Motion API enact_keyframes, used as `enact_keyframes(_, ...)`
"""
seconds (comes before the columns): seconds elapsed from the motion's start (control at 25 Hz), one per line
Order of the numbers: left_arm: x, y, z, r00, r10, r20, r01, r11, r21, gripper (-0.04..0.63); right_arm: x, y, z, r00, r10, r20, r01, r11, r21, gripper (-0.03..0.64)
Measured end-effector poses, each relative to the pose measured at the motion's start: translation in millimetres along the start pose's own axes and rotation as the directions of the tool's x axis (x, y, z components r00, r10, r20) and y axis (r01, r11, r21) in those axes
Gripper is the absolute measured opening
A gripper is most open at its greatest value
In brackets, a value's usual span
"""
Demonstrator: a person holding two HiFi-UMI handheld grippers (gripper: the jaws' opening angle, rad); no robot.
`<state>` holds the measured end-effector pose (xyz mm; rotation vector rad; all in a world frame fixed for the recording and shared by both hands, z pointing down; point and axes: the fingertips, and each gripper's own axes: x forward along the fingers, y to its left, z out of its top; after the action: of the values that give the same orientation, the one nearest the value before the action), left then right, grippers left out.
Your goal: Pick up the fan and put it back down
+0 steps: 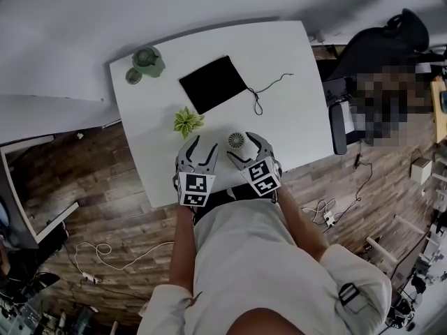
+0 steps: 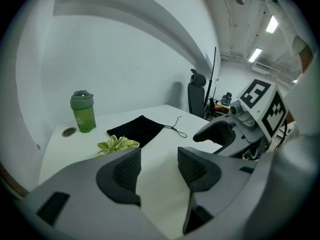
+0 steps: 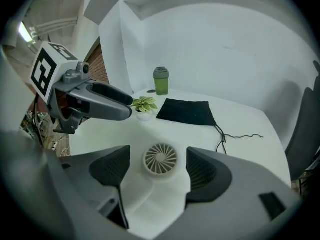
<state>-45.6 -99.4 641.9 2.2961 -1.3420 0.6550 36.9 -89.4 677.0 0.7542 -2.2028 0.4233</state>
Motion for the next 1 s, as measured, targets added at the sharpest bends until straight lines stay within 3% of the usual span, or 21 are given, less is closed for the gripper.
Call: enact_keyframes(1.0, 9.0, 1.0, -24.3, 0.997, -0.008, -0.079, 0.007, 1.000, -0.017, 0.221, 35.0, -3.2, -20.3, 0.994, 0.049, -0.095, -0.048, 0.999, 0.006, 0.417)
